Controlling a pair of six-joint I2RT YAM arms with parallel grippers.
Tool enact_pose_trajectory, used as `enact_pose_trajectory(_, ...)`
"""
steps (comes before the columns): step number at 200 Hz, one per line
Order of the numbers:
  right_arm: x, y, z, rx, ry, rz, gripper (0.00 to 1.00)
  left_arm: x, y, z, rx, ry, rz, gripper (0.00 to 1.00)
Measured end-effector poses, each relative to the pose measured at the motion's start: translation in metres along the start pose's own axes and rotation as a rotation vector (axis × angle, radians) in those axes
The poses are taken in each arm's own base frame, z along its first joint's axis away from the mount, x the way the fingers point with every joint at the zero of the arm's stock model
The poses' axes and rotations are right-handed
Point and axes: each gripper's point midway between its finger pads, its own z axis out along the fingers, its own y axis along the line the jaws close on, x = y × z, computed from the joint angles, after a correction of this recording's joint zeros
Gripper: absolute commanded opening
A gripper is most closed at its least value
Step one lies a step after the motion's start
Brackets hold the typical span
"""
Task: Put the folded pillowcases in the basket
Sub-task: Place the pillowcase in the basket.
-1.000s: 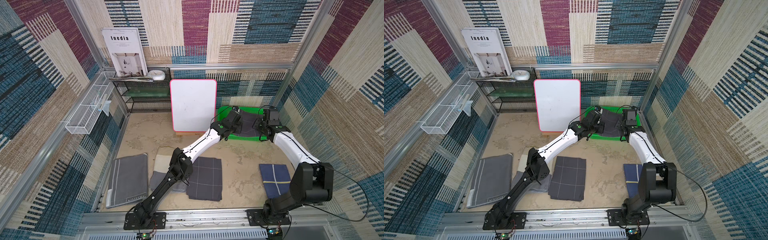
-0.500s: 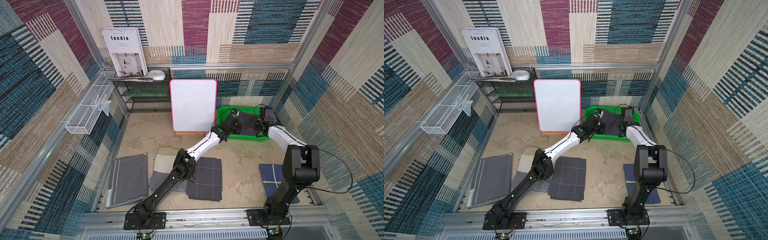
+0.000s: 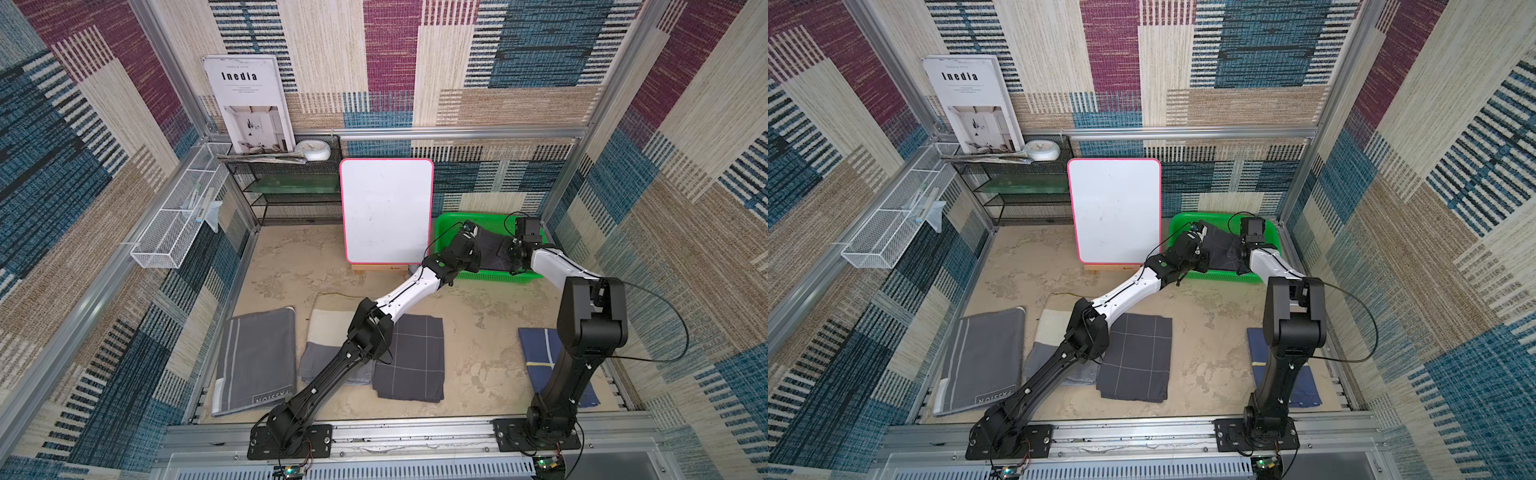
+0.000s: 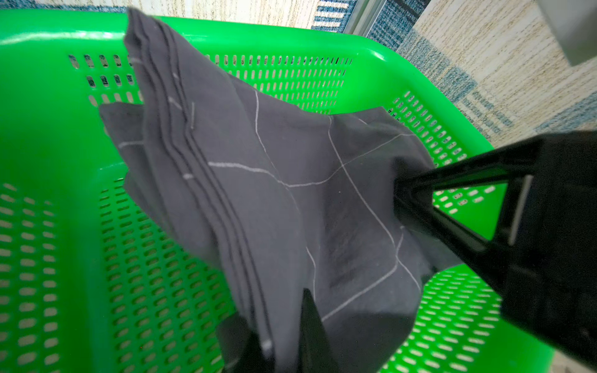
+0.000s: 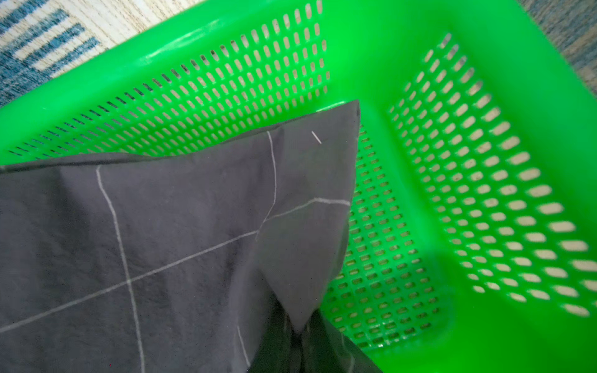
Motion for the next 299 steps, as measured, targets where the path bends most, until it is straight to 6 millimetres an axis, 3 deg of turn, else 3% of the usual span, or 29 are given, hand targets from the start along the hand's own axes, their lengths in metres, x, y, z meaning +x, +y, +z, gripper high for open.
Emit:
enact_pose_trajectory(32,0.0,0.001,0.003,-0.001,0.005,-0.001,0.0,0.0,0.0,0.0,-0.001,0.002,0.0,0.4)
enact_pose_trajectory(61,0.004,-0.001,0.01,0.003,0.016,-0.028,0.0,-0.002,0.001,-0.005,-0.018,0.013,0.0,0.56)
enact_pose_trajectory(92,0.005,-0.005,0.027,0.018,0.032,-0.08,0.0,-0.023,-0.002,-0.027,-0.044,0.01,-0.018,0.59)
enact_pose_trajectory(126,0.004,-0.006,0.027,-0.002,0.04,-0.099,0.0,-0.076,-0.02,-0.075,-0.026,-0.051,-0.028,0.61)
enact_pose_trajectory(142,0.003,-0.001,0.026,-0.02,0.044,-0.115,0.0,-0.092,-0.028,-0.096,-0.01,-0.063,-0.029,0.62)
enact_pose_trajectory(174,-0.004,0.003,0.027,-0.029,0.039,-0.144,0.01,-0.093,-0.035,-0.128,0.009,-0.024,-0.029,0.64)
enact_pose_trajectory(188,-0.006,0.004,0.029,-0.026,0.044,-0.153,0.13,-0.088,-0.038,-0.136,0.02,-0.007,-0.028,0.66)
enact_pose_trajectory(213,-0.008,-0.004,0.029,0.021,0.042,-0.145,0.71,-0.079,-0.036,-0.152,0.02,0.019,-0.026,0.73)
enact_pose_trajectory(225,-0.005,-0.01,0.021,0.048,0.039,-0.134,0.85,-0.072,-0.033,-0.164,0.014,0.034,-0.026,0.78)
enact_pose_trajectory(245,-0.013,-0.013,-0.006,0.057,0.004,-0.11,0.92,-0.07,-0.03,-0.19,0.005,0.026,-0.024,0.83)
enact_pose_trajectory(271,-0.031,0.006,-0.052,0.007,-0.085,-0.09,0.94,-0.078,-0.027,-0.227,-0.002,-0.029,-0.012,0.88)
enact_pose_trajectory(299,-0.021,0.027,-0.095,-0.065,-0.123,-0.089,0.94,-0.063,-0.011,-0.263,-0.045,-0.054,-0.008,0.93)
